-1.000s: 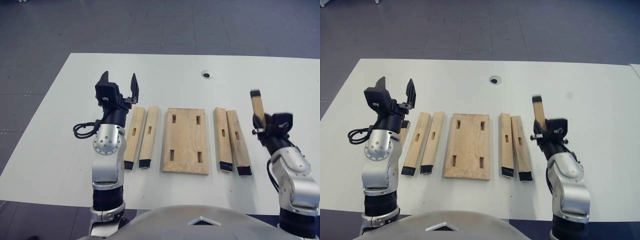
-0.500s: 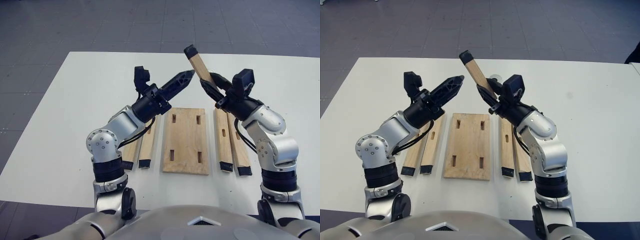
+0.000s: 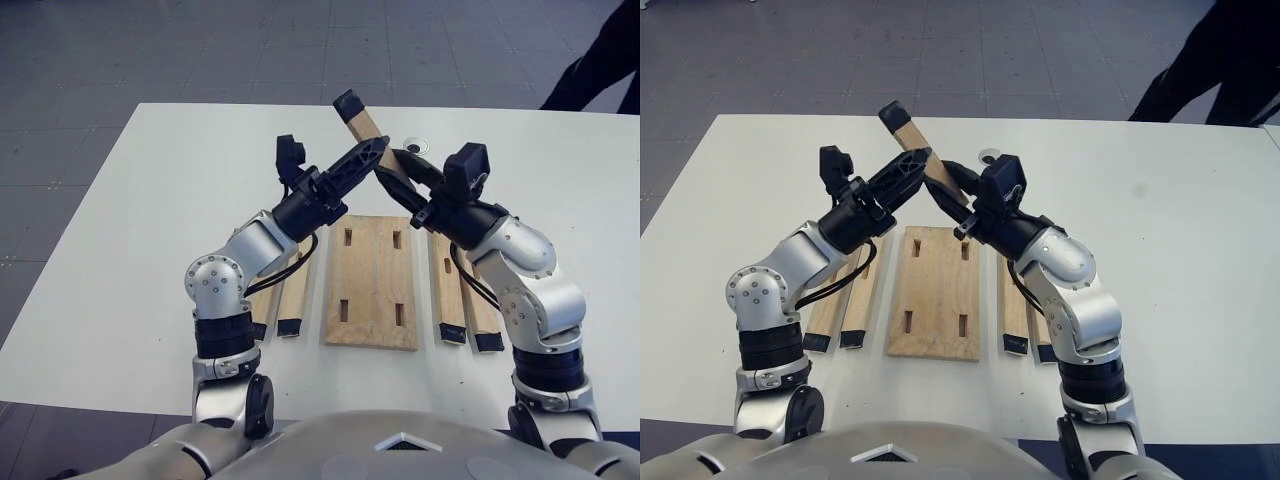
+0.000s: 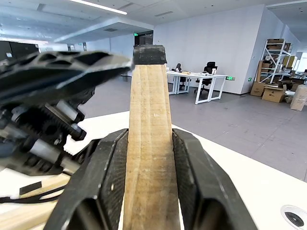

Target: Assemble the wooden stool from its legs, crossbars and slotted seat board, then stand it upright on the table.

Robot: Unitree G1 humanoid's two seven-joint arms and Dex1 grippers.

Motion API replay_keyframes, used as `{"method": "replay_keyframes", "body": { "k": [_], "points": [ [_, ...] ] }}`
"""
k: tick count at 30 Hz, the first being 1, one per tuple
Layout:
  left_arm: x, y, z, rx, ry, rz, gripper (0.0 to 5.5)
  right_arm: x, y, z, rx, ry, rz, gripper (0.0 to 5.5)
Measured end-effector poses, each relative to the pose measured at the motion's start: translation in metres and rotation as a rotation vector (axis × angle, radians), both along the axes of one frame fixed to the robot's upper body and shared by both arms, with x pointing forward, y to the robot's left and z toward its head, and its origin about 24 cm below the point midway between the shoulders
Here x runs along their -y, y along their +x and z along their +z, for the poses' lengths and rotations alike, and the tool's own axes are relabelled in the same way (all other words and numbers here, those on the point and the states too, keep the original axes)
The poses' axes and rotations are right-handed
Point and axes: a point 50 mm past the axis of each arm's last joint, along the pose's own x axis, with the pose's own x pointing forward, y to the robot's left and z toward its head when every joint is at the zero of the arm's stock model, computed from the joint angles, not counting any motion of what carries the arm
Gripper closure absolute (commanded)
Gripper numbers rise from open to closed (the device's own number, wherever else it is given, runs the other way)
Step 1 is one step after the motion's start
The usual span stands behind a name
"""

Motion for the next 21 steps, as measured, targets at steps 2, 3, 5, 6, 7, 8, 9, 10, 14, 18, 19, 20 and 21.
{"method": "replay_keyframes", "body": {
  "k": [2, 3, 5, 6, 7, 8, 9, 10, 14, 18, 19, 20, 21],
  "points": [
    [0.0, 0.002, 0.002, 0.005, -0.002, 0.003, 2.23, -0.002, -0.002, -0.005, 0.018, -0.051, -0.012, 4.18],
    [0.0, 0.002, 0.003, 0.009, -0.005, 0.006, 2.41, -0.002, -0.003, -0.007, 0.029, -0.07, -0.021, 4.18],
    [0.0, 0.003, 0.004, 0.014, -0.008, 0.012, 2.74, -0.003, -0.004, -0.008, 0.072, -0.1, -0.055, 4.18],
    [0.0, 0.003, 0.004, 0.014, -0.009, 0.013, 2.87, -0.004, -0.005, -0.008, 0.105, -0.124, -0.079, 4.18],
    [0.0, 0.003, 0.004, 0.014, -0.01, 0.014, 3.09, -0.004, -0.005, -0.008, 0.133, -0.145, -0.089, 4.18],
    [0.0, 0.003, 0.004, 0.015, -0.011, 0.017, 3.25, -0.005, -0.006, -0.008, 0.164, -0.163, -0.102, 4.18],
    [0.0, 0.003, 0.004, 0.015, -0.011, 0.018, 3.36, -0.005, -0.007, -0.008, 0.178, -0.167, -0.113, 4.18],
    [0.0, 0.003, 0.004, 0.014, -0.01, 0.019, 3.54, -0.005, -0.008, -0.008, 0.191, -0.17, -0.122, 4.18],
    [0.0, 0.004, 0.004, 0.014, -0.008, 0.025, 4.21, -0.009, -0.011, -0.01, 0.223, -0.182, -0.116, 4.18],
    [-0.002, 0.004, 0.003, 0.016, 0.002, 0.035, 4.83, -0.012, -0.013, -0.01, 0.227, -0.177, -0.103, 4.18],
    [-0.002, 0.005, 0.003, 0.016, 0.01, 0.038, 4.93, -0.012, -0.014, -0.01, 0.226, -0.176, -0.104, 4.19],
    [-0.003, 0.005, 0.003, 0.018, 0.017, 0.045, 4.98, -0.012, -0.014, -0.01, 0.225, -0.172, -0.104, 4.19],
    [-0.003, 0.005, 0.002, 0.023, 0.025, 0.049, 5.02, -0.013, -0.014, -0.01, 0.224, -0.171, -0.105, 4.19]
  ]
}}
